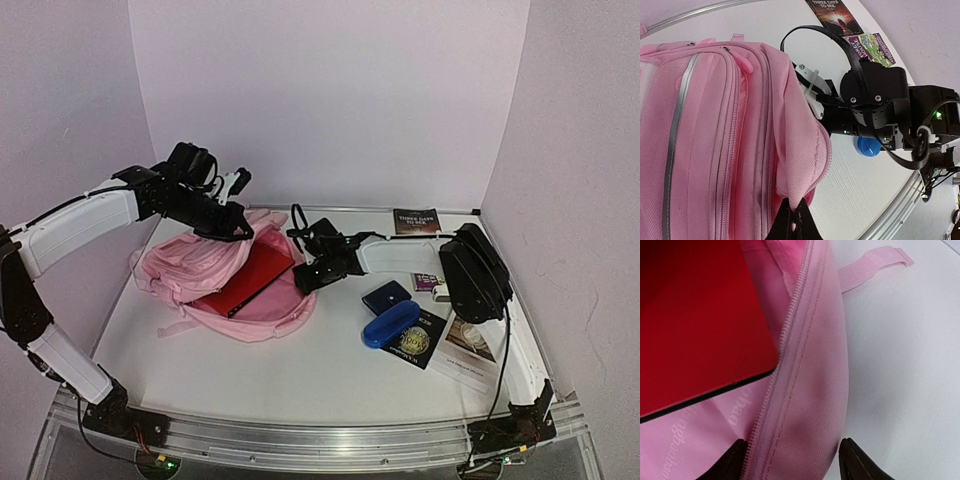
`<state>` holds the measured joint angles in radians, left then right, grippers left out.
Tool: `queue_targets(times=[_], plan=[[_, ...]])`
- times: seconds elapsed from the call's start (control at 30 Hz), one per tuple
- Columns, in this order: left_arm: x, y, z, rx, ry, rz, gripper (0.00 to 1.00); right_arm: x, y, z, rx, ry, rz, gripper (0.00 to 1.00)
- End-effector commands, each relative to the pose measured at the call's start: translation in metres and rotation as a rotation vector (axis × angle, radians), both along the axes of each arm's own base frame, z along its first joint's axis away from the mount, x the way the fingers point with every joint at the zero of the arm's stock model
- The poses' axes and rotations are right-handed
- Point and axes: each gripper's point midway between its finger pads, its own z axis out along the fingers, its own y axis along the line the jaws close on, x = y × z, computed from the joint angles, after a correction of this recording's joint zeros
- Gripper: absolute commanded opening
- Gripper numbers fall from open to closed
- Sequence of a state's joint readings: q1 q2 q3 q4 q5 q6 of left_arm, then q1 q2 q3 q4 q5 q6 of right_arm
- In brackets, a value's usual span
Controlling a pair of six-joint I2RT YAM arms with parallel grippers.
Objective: Pack the student bag
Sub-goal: Place the files in the student bag, then pick up the book from the center of the board.
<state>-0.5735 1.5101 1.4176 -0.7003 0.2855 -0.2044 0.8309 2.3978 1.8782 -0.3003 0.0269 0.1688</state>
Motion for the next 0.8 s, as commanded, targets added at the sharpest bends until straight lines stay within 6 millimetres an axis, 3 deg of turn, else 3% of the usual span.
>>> queue_targets(times=[0.0, 0.1, 0.23, 0.4, 0.5, 0.63, 0.77], plan=[[0.009, 0.01, 0.017, -0.013, -0.075, 0.043, 0.0, 0.021, -0.009, 0.088, 0.107, -0.089, -0.071, 0.53], [0.009, 0.013, 0.008, 0.01, -0.061, 0.055, 0.0, 0.028, -0.009, 0.111, 0.174, -0.092, -0.083, 0.47], [0.01, 0.017, -0.011, 0.048, -0.029, 0.07, 0.0, 0.027, -0.007, 0.121, 0.245, -0.047, -0.066, 0.42], [0.012, 0.009, -0.036, 0.045, 0.029, 0.05, 0.0, 0.003, 0.002, 0.133, 0.325, 0.025, 0.035, 0.4], [0.012, 0.001, -0.062, 0.053, 0.103, 0.023, 0.03, -0.008, -0.007, 0.145, 0.372, 0.069, 0.069, 0.46], [0.01, -0.005, -0.084, 0.067, 0.16, -0.006, 0.18, -0.01, -0.047, 0.171, 0.419, 0.08, 0.086, 0.65], [0.005, -0.012, -0.08, 0.054, 0.151, -0.029, 0.48, -0.009, -0.119, 0.197, 0.461, 0.073, 0.058, 0.86]])
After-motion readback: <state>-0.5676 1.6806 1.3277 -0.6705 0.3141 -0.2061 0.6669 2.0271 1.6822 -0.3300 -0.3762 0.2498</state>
